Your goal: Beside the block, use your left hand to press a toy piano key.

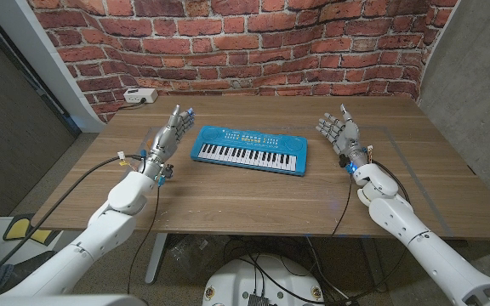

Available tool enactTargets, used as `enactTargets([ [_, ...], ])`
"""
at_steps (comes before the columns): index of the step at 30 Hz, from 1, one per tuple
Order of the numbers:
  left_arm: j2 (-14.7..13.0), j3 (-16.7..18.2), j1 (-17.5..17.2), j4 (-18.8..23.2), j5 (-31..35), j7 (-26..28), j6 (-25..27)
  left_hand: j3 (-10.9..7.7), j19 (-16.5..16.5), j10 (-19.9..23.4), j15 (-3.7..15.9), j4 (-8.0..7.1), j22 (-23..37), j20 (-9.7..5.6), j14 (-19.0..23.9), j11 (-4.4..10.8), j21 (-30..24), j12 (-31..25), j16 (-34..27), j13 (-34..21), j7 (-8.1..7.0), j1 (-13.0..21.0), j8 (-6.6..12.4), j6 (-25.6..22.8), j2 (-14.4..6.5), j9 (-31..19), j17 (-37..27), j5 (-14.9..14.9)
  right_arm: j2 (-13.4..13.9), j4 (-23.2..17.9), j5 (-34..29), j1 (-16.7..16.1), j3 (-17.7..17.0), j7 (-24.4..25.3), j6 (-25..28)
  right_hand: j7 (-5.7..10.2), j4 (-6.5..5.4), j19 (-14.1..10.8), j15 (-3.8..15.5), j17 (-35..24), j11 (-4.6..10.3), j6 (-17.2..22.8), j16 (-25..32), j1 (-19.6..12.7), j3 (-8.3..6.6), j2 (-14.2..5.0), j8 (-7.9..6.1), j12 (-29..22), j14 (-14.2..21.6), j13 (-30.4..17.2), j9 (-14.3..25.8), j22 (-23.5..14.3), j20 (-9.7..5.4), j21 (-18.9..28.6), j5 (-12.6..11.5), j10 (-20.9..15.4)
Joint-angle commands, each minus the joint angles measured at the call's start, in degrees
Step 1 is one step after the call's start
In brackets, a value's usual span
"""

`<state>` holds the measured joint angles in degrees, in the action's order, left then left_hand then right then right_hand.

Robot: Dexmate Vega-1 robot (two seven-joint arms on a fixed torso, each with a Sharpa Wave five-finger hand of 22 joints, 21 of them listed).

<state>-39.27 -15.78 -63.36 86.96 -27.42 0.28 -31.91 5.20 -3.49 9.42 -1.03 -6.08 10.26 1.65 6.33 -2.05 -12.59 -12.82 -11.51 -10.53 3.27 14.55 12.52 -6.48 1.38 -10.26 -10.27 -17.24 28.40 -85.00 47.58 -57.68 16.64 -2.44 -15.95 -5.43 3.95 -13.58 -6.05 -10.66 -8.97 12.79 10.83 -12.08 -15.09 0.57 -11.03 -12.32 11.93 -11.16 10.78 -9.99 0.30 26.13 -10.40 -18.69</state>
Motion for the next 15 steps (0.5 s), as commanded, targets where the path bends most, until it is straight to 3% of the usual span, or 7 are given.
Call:
enactTargets([
  [1,0.0,1.1,-3.4,2.6,6.3,3.8,-2.9,0.45,-1.0,0.9,0.32,-0.02,0.1,0.25,1.2,0.37,-0.5,-0.3,-0.6,-0.3,-0.01,0.7,0.28,-1.0,0.1,-0.3,-0.2,-0.4,0.7,-1.2,0.9,-1.8,-0.8,0.0,-0.6,-0.15,0.32,-0.7,-0.06,-0.2,0.14,0.7,0.3,-0.4,-0.24,-0.32,-0.37,-0.5,0.6,0.0,0.2,-0.1,0.1,0.0,-0.1,-0.5],
  [15,2.7,0.6,-3.7,2.3,12.8,8.1,-5.4,0.99,-2.9,3.7,1.12,0.3,0.1,0.39,4.1,0.87,-0.6,-0.8,-0.9,-0.3,-0.41,1.6,0.76,-4.0,0.0,-0.3,-0.2,-0.5,1.7,-2.6,1.6,-4.0,-2.2,0.4,-1.5,-0.12,0.34,-0.9,-0.05,-0.2,0.07,0.9,0.3,-0.3,-0.18,-0.36,-0.43,-0.6,0.7,0.0,0.2,-0.1,0.07,-0.2,-0.1,-0.6],
])
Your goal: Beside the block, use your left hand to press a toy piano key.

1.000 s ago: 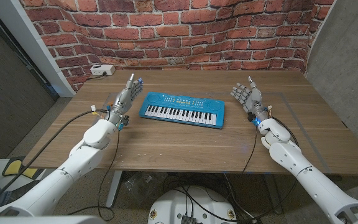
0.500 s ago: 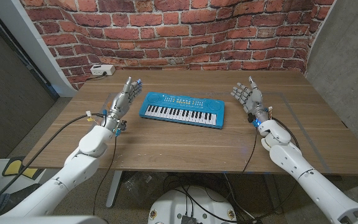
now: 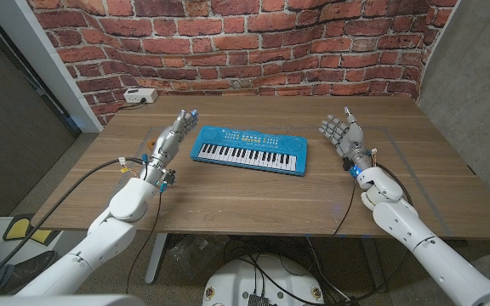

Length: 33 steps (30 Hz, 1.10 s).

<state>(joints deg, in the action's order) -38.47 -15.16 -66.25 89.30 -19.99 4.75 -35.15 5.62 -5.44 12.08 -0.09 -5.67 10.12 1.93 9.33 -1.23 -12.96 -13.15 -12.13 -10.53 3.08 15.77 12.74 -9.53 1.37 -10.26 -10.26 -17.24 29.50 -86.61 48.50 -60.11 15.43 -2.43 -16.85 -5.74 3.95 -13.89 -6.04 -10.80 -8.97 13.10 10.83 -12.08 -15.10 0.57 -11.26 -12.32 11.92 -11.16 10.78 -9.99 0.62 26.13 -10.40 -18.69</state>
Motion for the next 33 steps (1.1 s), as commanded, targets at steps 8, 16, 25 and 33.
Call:
enactTargets([
  [8,2.4,1.4,-2.5,2.1,13.8,10.0,-0.8,0.68,-1.2,1.8,0.32,-0.04,0.2,0.13,1.6,0.29,-0.2,-0.5,-0.3,-0.3,-0.38,0.6,0.65,-1.7,-0.1,-0.3,-0.2,-0.6,0.3,-0.4,0.6,-1.7,-1.0,-0.3,-1.5,0.11,0.4,-0.7,0.07,-0.1,0.17,1.0,0.2,-0.3,-0.16,-0.38,-0.35,-0.5,0.6,0.0,0.2,-0.1,-0.29,-0.4,-0.1,-0.4],
  [16,2.6,3.0,-4.3,5.1,22.0,16.4,2.8,0.78,-1.3,2.4,0.31,0.03,0.2,0.07,2.1,0.36,0.0,-0.5,-0.2,-0.3,-0.6,0.9,0.7,-2.5,-0.2,-0.3,-0.2,-0.6,-0.2,0.7,1.4,-1.0,-1.0,-2.0,-2.2,0.04,0.46,-1.2,0.2,-0.1,0.22,1.1,0.3,-0.3,-0.13,-0.4,-0.33,-0.6,0.8,0.0,0.2,-0.1,-0.45,-0.4,-0.1,-0.6],
  [25,2.0,3.9,-6.4,9.5,28.7,21.3,9.1,0.87,-1.4,2.9,0.59,0.09,0.2,-0.03,2.6,0.43,0.1,-0.5,-0.2,-0.3,-0.69,1.2,0.73,-3.2,-0.4,-0.3,-0.2,-0.7,-0.2,2.5,0.7,-0.2,-0.7,-4.5,-4.0,1.2,0.52,-1.7,0.51,0.0,0.43,2.6,0.4,-0.2,-0.04,-0.43,-0.84,-0.8,1.3,0.0,0.2,-0.1,-0.57,-0.6,-0.1,-1.0],
  [33,0.3,4.4,-8.4,15.7,38.7,26.2,19.9,0.91,-1.4,3.2,0.69,0.13,0.2,-0.22,2.8,0.54,0.2,-0.4,-0.1,-0.3,-0.69,1.5,0.69,-3.6,-0.6,-0.3,-0.2,-0.7,-0.2,2.8,0.8,-0.5,-0.9,-4.7,-4.3,1.42,0.54,-1.9,0.76,0.0,0.61,3.0,0.4,-0.1,0.02,-0.44,-0.9,-0.9,1.6,0.0,0.2,-0.1,-0.58,-0.8,-0.1,-1.3],
])
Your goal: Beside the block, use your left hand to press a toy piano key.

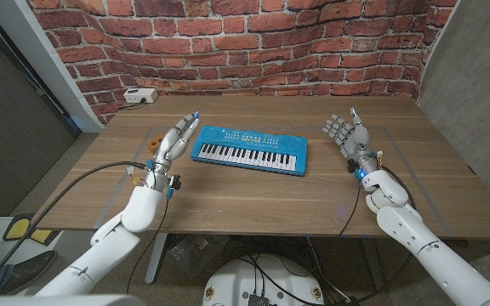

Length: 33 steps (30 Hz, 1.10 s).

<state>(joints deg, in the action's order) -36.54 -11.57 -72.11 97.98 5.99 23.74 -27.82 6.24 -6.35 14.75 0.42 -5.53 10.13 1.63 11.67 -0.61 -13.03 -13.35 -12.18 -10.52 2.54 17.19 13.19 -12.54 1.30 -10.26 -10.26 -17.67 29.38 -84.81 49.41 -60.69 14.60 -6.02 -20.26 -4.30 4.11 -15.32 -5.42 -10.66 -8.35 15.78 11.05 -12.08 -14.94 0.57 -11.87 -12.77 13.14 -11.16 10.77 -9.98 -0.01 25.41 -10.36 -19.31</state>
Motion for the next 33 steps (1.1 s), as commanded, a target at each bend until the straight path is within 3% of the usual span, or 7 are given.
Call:
enactTargets([
  [1,-1.9,0.6,-2.5,7.5,13.5,7.5,13.7,0.29,-0.5,0.6,0.3,0.0,0.2,0.05,0.5,0.11,0.3,-0.2,0.0,-0.3,-0.19,0.1,0.27,-0.7,-0.5,-0.3,-0.2,-0.3,-0.1,0.9,0.1,0.0,-0.1,-1.0,-0.9,-0.02,0.38,-0.5,0.14,-0.2,-0.04,0.3,0.2,-0.1,-0.13,-0.44,-0.29,-0.4,0.4,0.0,0.2,-0.1,0.02,-0.1,-0.2,-0.7],
  [19,-5.9,-3.7,-2.4,14.7,25.6,10.8,30.1,0.46,0.5,0.8,0.65,-0.06,0.2,0.13,0.3,0.73,0.9,0.2,0.5,-0.3,-0.98,0.5,0.71,-3.3,-1.2,-0.3,-0.2,-0.4,0.5,0.3,-0.1,-0.7,-0.4,-0.9,-1.0,-0.1,0.39,-0.6,0.06,-0.2,-0.11,0.2,0.1,0.2,0.04,-0.38,-0.1,-0.4,0.4,0.0,0.2,-0.1,0.07,-0.4,-0.2,-0.8],
  [21,-6.5,-4.1,-2.3,15.5,26.4,10.4,31.8,0.55,0.9,0.9,0.88,-0.11,0.2,1.11,0.2,1.0,1.1,0.3,0.6,-0.3,-1.29,0.5,0.72,-3.9,-1.3,-0.3,-0.2,-0.4,0.6,0.3,-0.1,-0.8,-0.4,-0.9,-1.0,-0.09,0.4,-0.6,0.04,-0.2,-0.1,0.3,0.1,0.2,0.05,-0.38,-0.09,-0.4,0.5,0.0,0.2,-0.1,0.07,-0.4,-0.2,-0.8],
  [25,-7.5,-5.4,-2.0,17.0,29.0,9.9,35.5,0.68,1.0,1.3,1.18,-0.17,0.2,1.37,0.0,1.42,1.2,0.3,0.8,-0.3,-1.76,0.6,0.85,-4.8,-1.5,-0.3,-0.2,-0.4,0.7,0.1,0.0,-0.9,-0.5,-0.9,-0.9,-0.04,0.41,-0.6,0.04,-0.2,-0.08,0.3,0.1,0.2,0.07,-0.39,-0.07,-0.4,0.5,0.0,0.2,-0.1,0.05,-0.5,-0.2,-0.8],
  [29,-8.5,-6.8,-1.3,18.0,30.8,9.1,38.2,0.84,1.2,0.9,1.29,-0.26,0.3,0.49,-0.3,1.25,1.3,0.7,0.9,-0.3,-2.16,0.6,0.94,-5.7,-1.7,-0.3,-0.2,-0.4,0.8,0.1,-0.1,-0.9,-0.5,-1.0,-0.8,-0.05,0.42,-0.7,0.04,-0.2,-0.08,0.3,0.1,0.2,0.09,-0.4,-0.04,-0.4,0.5,0.1,0.2,-0.1,0.04,-0.6,-0.2,-0.9],
  [31,-8.8,-7.4,-1.0,18.1,31.0,8.7,39.0,0.99,1.3,0.4,0.89,-0.33,0.2,-1.21,-0.6,0.25,1.4,1.0,1.1,-0.4,-1.65,0.7,0.95,-6.5,-1.9,-0.3,-0.2,-0.4,0.8,0.0,0.1,-0.9,-0.5,-1.1,-0.8,-0.11,0.42,-0.7,0.05,-0.2,-0.08,0.3,0.1,0.2,0.09,-0.41,-0.03,-0.4,0.5,0.1,0.2,-0.1,0.04,-0.6,-0.2,-0.9],
  [33,-9.0,-8.1,-0.6,18.3,31.9,8.5,40.5,1.05,1.3,0.4,0.65,-0.34,0.2,-1.87,-0.7,0.13,1.4,1.1,1.2,-0.4,-1.39,0.7,1.01,-7.0,-2.0,-0.3,-0.2,-0.4,0.8,-0.1,-0.1,-1.1,-0.4,-0.9,-0.8,-0.15,0.42,-0.7,0.06,-0.2,-0.08,0.3,0.1,0.2,0.1,-0.42,-0.01,-0.4,0.5,0.1,0.2,-0.1,0.02,-0.6,-0.2,-0.9],
])
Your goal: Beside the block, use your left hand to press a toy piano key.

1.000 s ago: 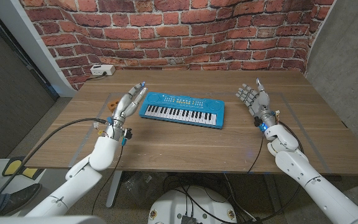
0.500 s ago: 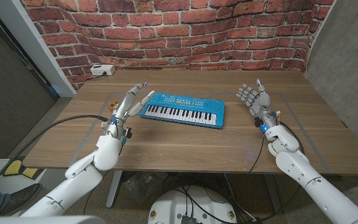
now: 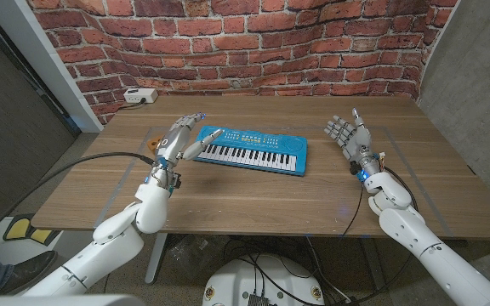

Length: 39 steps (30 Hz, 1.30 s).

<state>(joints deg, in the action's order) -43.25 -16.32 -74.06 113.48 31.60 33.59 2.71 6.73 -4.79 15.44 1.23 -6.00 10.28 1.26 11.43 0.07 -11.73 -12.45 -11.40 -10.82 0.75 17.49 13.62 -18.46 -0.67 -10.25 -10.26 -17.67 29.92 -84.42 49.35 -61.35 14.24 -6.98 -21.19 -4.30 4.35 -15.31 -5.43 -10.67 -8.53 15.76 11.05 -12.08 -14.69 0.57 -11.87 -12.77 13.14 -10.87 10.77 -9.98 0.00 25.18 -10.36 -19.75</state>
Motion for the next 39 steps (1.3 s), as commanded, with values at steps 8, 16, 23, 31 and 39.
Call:
enactTargets([
  [8,-3.4,-5.3,2.1,4.5,9.5,-2.1,15.3,1.06,0.8,-1.1,-0.1,-0.02,0.1,-1.4,-1.3,-0.94,0.4,0.7,0.7,-0.1,0.87,0.7,2.09,-7.6,-0.7,-0.3,-0.2,-0.5,0.3,-0.7,-0.1,-0.6,-0.1,0.4,0.1,-0.25,0.2,-0.8,0.05,-0.2,0.14,0.2,0.1,0.2,-0.15,-0.48,0.06,-0.4,0.6,-0.2,0.3,-0.1,-0.03,-0.5,-0.2,-0.4],
  [16,-4.8,-7.0,3.3,5.6,10.8,-4.1,17.6,2.05,2.5,-3.5,0.52,-0.43,0.1,-0.84,-4.1,0.36,0.7,1.4,1.1,-0.1,0.61,0.5,3.74,-16.6,-1.3,-0.2,-0.3,-0.4,0.2,-0.4,-0.1,-0.3,0.2,0.3,0.5,-0.27,0.25,-0.9,0.09,-0.2,0.12,0.2,0.0,0.2,-0.17,-0.57,0.1,-0.4,0.6,-0.2,0.3,-0.2,-0.21,-0.6,-0.2,-0.5],
  [23,-5.7,-8.2,4.5,5.9,11.4,-5.4,18.4,2.36,3.2,-4.1,0.84,-0.53,0.1,-0.98,-5.2,1.0,0.8,1.4,1.2,-0.1,0.22,0.4,3.98,-18.8,-1.4,-0.1,-0.3,-0.4,0.0,-0.6,0.1,-0.3,0.1,1.0,0.9,-0.27,0.29,-1.0,0.1,-0.1,0.03,0.2,0.0,0.2,-0.16,-0.61,0.13,-0.4,0.6,-0.2,0.3,-0.2,-0.2,-0.7,-0.2,-0.5],
  [31,-6.7,-9.3,5.5,6.8,11.5,-8.7,19.9,3.06,3.8,-4.9,1.35,-0.7,0.1,-1.12,-5.9,1.57,0.6,1.3,0.9,-0.1,1.73,0.4,4.88,-24.5,-1.7,0.0,-0.3,-0.4,-0.1,-0.6,-0.2,-0.3,0.3,1.3,0.9,-0.29,0.32,-1.0,0.1,-0.1,0.0,0.2,0.0,0.2,-0.13,-0.61,0.16,-0.4,0.6,-0.2,0.3,-0.2,-0.16,-0.9,-0.2,-0.4],
  [39,-7.3,-10.7,6.9,7.6,12.5,-12.9,23.0,3.8,4.0,-4.0,1.86,-0.77,0.1,-0.21,-5.9,2.02,0.4,0.7,0.7,0.0,5.23,0.4,5.3,-28.9,-1.9,0.0,-0.2,-0.5,0.0,-0.5,-0.2,0.1,0.4,1.4,1.3,-0.19,0.34,-1.0,-0.05,-0.2,0.06,0.3,0.0,0.2,-0.11,-0.66,0.16,-0.4,0.6,-0.2,0.3,-0.2,-0.12,-1.0,-0.2,-0.5],
])
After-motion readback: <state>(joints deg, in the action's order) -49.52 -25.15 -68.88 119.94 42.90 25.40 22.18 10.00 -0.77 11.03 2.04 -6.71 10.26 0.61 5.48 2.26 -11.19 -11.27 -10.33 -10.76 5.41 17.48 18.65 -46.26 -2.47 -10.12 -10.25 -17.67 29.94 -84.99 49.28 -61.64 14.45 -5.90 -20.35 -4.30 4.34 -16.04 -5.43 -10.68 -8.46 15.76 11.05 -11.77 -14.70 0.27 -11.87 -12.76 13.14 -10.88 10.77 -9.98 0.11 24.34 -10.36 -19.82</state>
